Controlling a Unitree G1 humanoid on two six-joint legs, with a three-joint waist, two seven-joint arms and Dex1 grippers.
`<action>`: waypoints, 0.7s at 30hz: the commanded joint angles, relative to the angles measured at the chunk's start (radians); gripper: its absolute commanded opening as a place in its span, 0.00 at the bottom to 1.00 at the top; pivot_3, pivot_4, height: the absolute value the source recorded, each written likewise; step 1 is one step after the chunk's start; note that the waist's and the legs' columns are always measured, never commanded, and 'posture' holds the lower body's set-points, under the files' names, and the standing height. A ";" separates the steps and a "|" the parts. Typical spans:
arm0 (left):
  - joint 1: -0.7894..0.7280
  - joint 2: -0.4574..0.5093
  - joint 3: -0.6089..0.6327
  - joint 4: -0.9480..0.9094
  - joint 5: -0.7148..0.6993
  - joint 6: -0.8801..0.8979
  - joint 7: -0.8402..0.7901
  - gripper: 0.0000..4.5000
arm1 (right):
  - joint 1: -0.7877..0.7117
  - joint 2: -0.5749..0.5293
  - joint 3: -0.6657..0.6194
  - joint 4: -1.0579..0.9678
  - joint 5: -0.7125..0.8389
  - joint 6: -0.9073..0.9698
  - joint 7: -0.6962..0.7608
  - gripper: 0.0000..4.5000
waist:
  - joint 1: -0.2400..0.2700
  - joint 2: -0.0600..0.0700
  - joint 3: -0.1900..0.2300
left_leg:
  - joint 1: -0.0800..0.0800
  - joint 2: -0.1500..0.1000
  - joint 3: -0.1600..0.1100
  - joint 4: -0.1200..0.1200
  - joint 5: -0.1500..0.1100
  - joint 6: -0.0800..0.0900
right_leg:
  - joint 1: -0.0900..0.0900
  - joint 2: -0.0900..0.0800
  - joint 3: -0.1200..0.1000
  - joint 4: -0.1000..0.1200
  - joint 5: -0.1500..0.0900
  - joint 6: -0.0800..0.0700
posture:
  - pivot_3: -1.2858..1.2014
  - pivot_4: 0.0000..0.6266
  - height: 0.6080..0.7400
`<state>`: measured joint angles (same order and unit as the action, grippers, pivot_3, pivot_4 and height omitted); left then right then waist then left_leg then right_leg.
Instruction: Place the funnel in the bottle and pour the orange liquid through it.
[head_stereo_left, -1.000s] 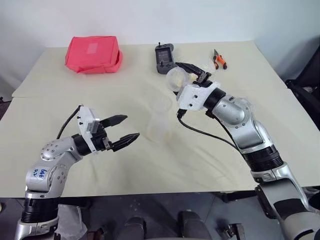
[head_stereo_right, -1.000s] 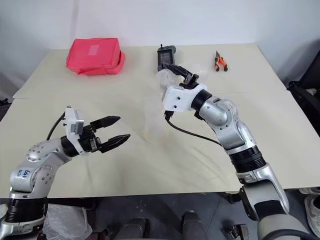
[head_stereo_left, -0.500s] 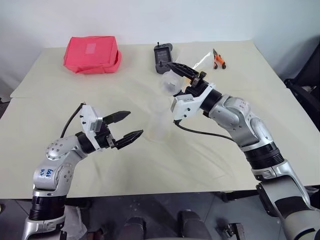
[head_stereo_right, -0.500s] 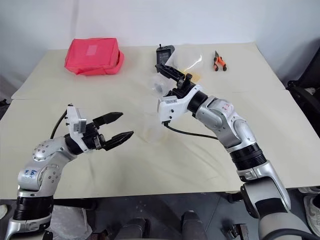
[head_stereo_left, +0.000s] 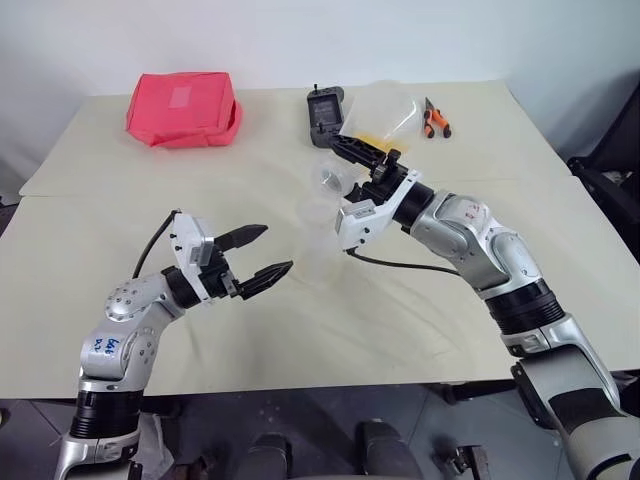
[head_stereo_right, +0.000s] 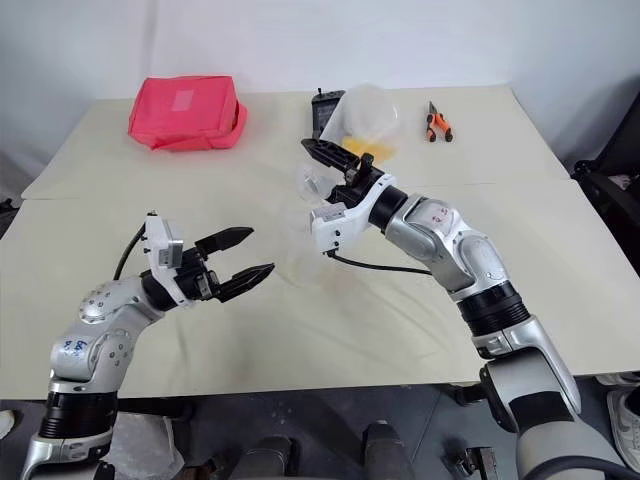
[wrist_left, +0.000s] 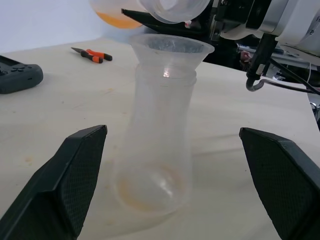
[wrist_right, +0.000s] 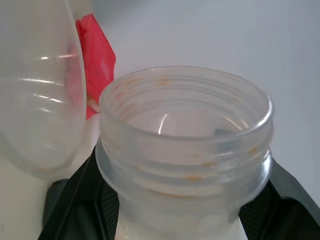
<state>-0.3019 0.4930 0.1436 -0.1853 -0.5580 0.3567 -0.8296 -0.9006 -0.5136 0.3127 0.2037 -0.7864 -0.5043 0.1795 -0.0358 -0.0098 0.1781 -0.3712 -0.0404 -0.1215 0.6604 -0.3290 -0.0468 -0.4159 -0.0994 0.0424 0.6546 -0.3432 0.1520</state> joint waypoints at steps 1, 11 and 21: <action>-0.017 -0.002 0.000 -0.014 -0.002 -0.019 0.000 1.00 | -0.037 -0.012 -0.003 -0.026 -0.026 -0.019 -0.045 0.56 | 0.000 0.000 0.000 | 0.000 0.000 0.000 0.000 0.000 0.000 | 0.000 0.000 0.000 0.000 0.000 0.000 | 0.52 0.24 1.00; -0.024 -0.008 -0.005 -0.007 -0.001 -0.019 -0.002 1.00 | -0.052 -0.022 0.000 -0.005 -0.066 -0.031 -0.072 0.56 | 0.000 0.000 0.000 | 0.000 0.000 0.000 0.000 0.000 0.000 | 0.000 0.000 0.000 0.000 0.000 0.000 | 0.52 0.24 1.00; -0.025 -0.014 -0.007 -0.009 -0.003 -0.016 0.000 1.00 | -0.070 -0.036 0.018 0.024 -0.113 -0.041 -0.118 0.56 | -0.002 0.000 0.000 | 0.000 0.000 0.000 0.000 0.000 0.000 | 0.000 0.000 0.000 0.000 0.000 0.000 | 0.52 0.24 1.00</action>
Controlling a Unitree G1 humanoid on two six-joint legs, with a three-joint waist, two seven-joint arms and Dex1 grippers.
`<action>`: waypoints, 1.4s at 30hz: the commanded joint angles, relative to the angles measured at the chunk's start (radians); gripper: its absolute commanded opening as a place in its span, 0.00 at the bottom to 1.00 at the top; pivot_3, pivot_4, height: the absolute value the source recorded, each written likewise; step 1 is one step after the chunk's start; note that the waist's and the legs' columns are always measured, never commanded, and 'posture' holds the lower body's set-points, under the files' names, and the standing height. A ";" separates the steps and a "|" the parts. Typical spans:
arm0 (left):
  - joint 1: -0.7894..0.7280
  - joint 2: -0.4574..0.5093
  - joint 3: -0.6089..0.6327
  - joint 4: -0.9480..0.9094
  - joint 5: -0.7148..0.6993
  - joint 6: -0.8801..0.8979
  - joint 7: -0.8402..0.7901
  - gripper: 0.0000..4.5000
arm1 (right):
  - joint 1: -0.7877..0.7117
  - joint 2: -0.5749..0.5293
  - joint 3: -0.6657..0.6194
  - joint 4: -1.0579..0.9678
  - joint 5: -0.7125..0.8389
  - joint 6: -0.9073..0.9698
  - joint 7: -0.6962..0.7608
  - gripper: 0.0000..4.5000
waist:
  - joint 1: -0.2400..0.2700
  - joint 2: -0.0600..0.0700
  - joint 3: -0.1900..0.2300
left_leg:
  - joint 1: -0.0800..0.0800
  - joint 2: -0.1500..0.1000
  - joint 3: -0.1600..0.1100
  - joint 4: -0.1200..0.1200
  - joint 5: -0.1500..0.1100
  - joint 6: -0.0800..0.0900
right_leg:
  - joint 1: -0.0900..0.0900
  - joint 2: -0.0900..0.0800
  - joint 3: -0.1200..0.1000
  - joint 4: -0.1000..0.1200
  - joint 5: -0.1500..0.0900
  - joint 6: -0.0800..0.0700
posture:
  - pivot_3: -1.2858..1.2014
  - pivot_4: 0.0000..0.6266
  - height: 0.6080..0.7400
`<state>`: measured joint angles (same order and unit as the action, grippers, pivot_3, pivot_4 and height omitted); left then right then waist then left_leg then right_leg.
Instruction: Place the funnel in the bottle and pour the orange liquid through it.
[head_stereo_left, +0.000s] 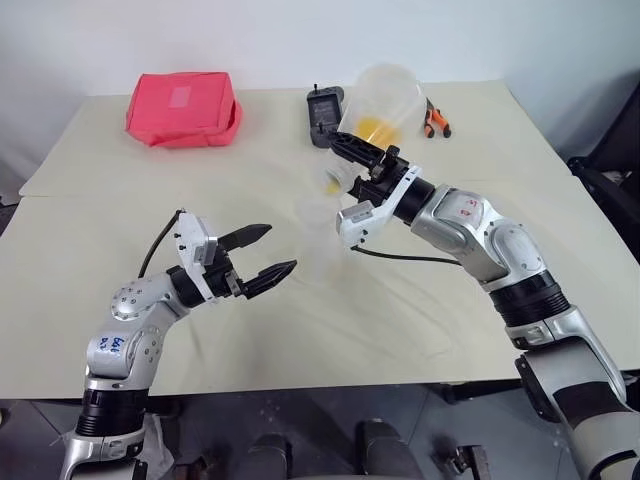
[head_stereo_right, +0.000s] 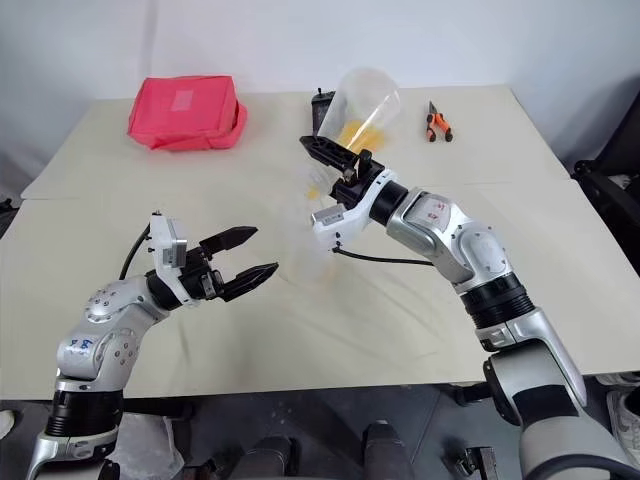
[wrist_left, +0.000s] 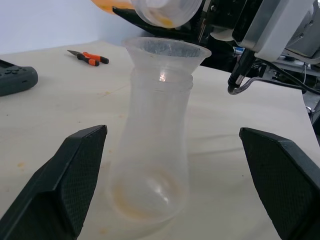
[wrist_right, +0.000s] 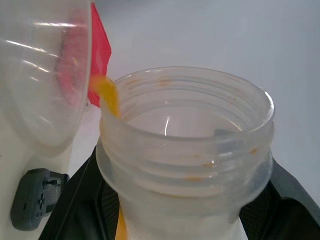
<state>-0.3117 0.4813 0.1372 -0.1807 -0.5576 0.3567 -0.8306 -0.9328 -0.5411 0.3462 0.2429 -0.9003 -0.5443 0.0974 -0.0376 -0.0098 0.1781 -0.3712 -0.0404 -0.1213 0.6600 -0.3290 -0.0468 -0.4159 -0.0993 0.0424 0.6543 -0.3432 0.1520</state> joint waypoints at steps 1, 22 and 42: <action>-0.015 -0.003 -0.001 -0.014 -0.003 -0.015 0.001 1.00 | -0.040 -0.010 -0.015 -0.014 -0.001 -0.002 -0.041 0.56 | 0.000 0.000 0.000 | 0.000 0.000 0.000 0.000 0.000 0.000 | 0.000 0.000 0.000 0.000 0.000 0.000 | 0.52 0.24 1.00; -0.017 -0.017 -0.007 -0.012 -0.001 -0.020 0.000 1.00 | -0.046 -0.034 -0.007 0.003 -0.056 -0.029 -0.132 0.56 | -0.001 0.000 0.000 | 0.000 0.000 0.000 0.000 0.000 0.000 | 0.000 0.000 0.000 0.000 0.000 0.000 | 0.52 0.24 1.00; -0.032 -0.035 -0.015 0.009 0.010 -0.032 -0.003 1.00 | -0.069 -0.025 0.003 0.002 -0.068 -0.034 -0.143 0.56 | -0.008 0.000 0.000 | 0.000 0.000 0.001 -0.001 0.000 0.000 | 0.000 0.000 0.000 -0.001 0.000 0.000 | 0.52 0.24 1.00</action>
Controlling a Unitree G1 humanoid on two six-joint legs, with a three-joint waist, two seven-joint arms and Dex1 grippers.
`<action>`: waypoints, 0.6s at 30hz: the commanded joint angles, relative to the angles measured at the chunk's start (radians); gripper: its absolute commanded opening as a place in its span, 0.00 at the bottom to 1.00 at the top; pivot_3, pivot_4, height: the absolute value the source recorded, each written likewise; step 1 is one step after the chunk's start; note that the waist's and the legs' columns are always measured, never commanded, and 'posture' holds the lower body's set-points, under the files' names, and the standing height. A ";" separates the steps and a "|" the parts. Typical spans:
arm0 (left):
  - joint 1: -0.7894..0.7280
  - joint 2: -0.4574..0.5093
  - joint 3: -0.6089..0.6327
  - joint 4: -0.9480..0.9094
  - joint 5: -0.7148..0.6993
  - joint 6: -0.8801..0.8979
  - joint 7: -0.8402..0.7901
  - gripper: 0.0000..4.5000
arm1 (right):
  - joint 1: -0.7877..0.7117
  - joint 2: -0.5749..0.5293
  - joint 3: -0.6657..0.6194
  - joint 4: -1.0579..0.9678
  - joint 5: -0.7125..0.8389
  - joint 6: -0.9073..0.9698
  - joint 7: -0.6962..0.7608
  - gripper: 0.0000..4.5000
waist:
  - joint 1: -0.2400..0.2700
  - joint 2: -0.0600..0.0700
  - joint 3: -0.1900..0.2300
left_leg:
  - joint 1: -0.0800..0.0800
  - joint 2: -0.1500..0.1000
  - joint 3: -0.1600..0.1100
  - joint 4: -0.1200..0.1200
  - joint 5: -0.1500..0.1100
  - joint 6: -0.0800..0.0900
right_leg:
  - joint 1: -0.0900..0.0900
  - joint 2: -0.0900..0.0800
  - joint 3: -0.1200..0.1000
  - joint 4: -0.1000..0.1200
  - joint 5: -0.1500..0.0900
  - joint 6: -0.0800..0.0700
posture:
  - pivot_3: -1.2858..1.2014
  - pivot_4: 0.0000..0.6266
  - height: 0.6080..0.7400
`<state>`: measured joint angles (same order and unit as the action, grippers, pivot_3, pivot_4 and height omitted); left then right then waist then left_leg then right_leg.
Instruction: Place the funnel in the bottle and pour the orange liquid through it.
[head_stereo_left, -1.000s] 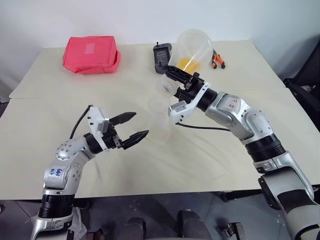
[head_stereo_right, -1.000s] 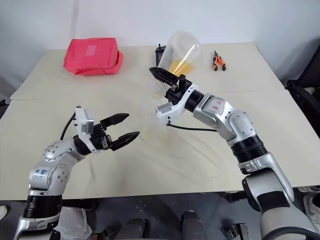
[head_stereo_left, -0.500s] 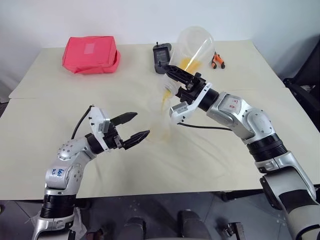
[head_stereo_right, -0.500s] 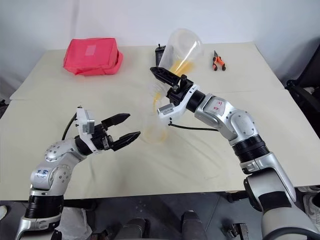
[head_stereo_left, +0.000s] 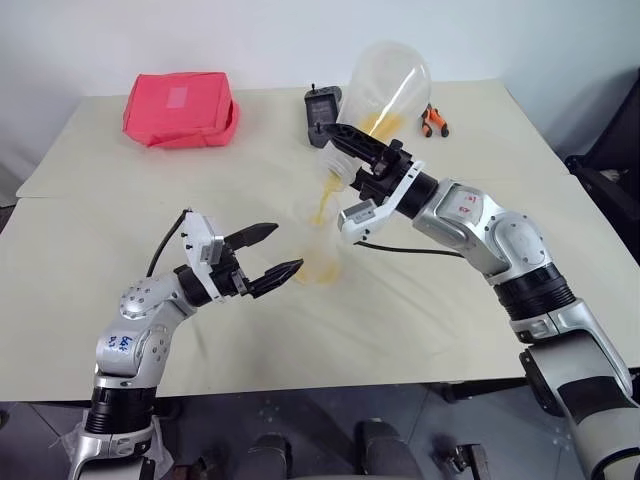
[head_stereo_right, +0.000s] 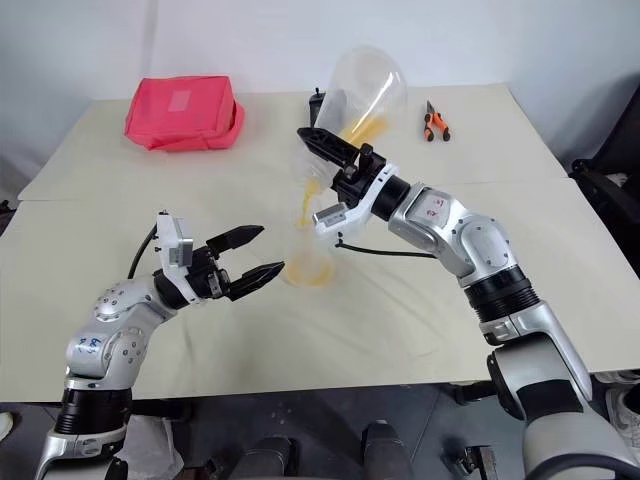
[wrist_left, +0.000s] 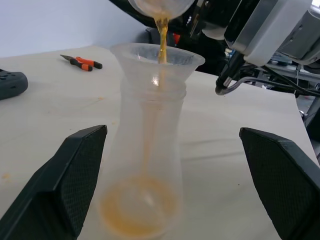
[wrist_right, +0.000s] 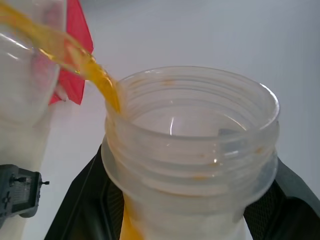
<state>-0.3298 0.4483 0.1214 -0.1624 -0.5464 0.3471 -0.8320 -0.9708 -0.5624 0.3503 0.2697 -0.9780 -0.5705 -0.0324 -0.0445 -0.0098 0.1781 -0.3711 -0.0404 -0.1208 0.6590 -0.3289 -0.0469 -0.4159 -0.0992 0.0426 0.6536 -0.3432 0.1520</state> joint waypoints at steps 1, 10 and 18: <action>-0.014 -0.002 0.000 -0.008 -0.001 -0.023 -0.002 1.00 | -0.032 -0.004 0.000 -0.025 0.009 -0.006 -0.014 0.56 | -0.002 0.000 0.000 | 0.000 0.000 0.000 0.000 0.000 0.000 | 0.000 0.000 0.000 0.000 0.000 0.000 | 0.52 0.24 1.00; -0.012 -0.009 0.000 -0.012 -0.011 -0.036 -0.009 1.00 | -0.033 -0.005 0.003 -0.028 0.011 -0.004 -0.008 0.56 | -0.011 0.000 0.000 | 0.000 0.000 0.000 -0.001 0.000 0.000 | 0.000 0.000 0.000 0.000 0.000 0.000 | 0.52 0.24 1.00; -0.005 -0.005 0.002 -0.025 -0.005 -0.049 -0.008 1.00 | -0.037 0.001 0.009 -0.028 0.014 -0.005 -0.007 0.56 | -0.011 0.000 0.000 | 0.000 0.000 0.000 -0.001 0.000 0.000 | 0.000 0.000 0.000 0.000 0.000 0.000 | 0.52 0.24 1.00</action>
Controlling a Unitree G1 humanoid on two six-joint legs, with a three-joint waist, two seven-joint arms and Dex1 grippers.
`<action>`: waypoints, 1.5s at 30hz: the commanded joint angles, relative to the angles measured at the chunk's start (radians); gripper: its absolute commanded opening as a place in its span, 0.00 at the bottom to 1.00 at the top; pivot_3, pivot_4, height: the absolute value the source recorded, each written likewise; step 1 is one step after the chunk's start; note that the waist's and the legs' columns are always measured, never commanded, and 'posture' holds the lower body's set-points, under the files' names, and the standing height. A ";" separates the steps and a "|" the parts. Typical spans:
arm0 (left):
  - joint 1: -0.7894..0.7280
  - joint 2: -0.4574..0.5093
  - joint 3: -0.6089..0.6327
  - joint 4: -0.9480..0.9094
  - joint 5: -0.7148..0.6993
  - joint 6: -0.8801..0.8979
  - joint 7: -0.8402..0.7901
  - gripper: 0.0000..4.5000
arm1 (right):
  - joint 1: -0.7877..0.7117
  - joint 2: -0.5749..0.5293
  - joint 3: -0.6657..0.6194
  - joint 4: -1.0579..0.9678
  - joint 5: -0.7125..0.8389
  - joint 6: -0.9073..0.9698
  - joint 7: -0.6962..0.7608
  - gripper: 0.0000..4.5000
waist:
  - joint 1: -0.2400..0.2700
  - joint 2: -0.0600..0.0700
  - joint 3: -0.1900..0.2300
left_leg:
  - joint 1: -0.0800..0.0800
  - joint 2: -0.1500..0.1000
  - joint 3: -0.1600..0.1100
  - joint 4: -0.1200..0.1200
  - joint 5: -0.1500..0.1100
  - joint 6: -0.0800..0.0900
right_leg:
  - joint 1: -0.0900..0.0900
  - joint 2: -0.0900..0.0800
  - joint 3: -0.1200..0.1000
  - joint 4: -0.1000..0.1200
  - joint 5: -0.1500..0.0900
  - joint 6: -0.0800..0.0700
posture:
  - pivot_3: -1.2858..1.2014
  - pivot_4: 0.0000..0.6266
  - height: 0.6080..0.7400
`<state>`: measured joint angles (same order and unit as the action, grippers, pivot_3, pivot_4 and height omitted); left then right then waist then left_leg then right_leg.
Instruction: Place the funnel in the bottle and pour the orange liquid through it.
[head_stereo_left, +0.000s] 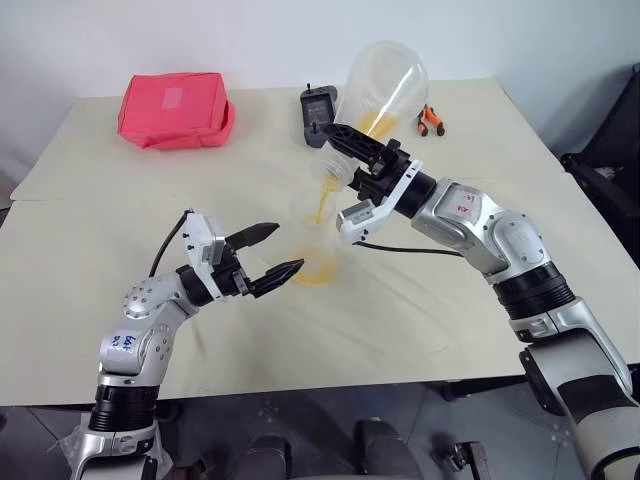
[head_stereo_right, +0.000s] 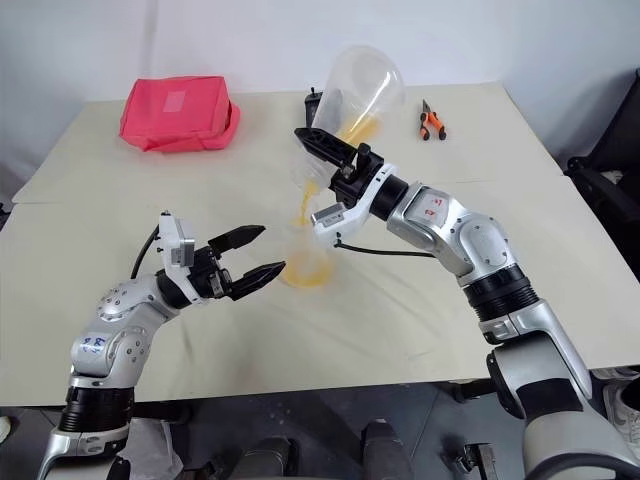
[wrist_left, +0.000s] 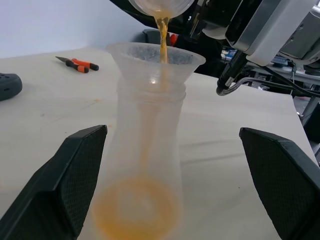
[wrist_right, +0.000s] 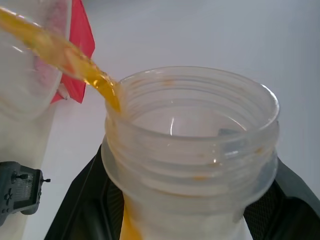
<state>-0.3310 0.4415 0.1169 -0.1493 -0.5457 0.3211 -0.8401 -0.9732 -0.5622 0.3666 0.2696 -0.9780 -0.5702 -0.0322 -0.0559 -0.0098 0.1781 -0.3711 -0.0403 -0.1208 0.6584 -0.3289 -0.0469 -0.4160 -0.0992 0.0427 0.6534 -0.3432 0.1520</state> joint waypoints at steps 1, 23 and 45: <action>-0.004 0.003 0.007 -0.038 -0.006 -0.023 0.001 1.00 | -0.035 0.002 -0.006 -0.029 0.015 -0.005 -0.007 0.56 | 0.000 0.000 0.000 | 0.000 0.000 0.000 0.000 0.000 0.000 | 0.000 0.000 0.000 0.000 0.000 0.000 | 0.52 0.24 1.00; 0.002 0.003 0.007 -0.044 -0.012 -0.013 0.012 1.00 | -0.049 0.009 0.012 -0.037 -0.007 0.004 -0.030 0.56 | 0.000 0.000 0.000 | 0.000 0.000 0.000 0.000 0.000 0.000 | 0.000 0.000 0.000 0.000 0.000 0.000 | 0.52 0.24 1.00; -0.008 -0.002 0.002 -0.040 -0.013 -0.010 0.015 1.00 | -0.069 0.008 0.023 -0.024 -0.032 -0.008 -0.057 0.56 | 0.000 0.000 0.000 | 0.000 0.000 0.000 0.000 0.000 0.000 | 0.000 0.000 0.000 0.000 0.000 0.000 | 0.52 0.24 1.00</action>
<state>-0.3308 0.4415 0.1167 -0.1512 -0.5458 0.3181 -0.8295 -1.0047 -0.5560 0.3933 0.2695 -1.0133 -0.5716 -0.0657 -0.0558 -0.0098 0.1781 -0.3711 -0.0403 -0.1208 0.6584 -0.3289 -0.0469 -0.4160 -0.0992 0.0427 0.6534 -0.3432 0.1520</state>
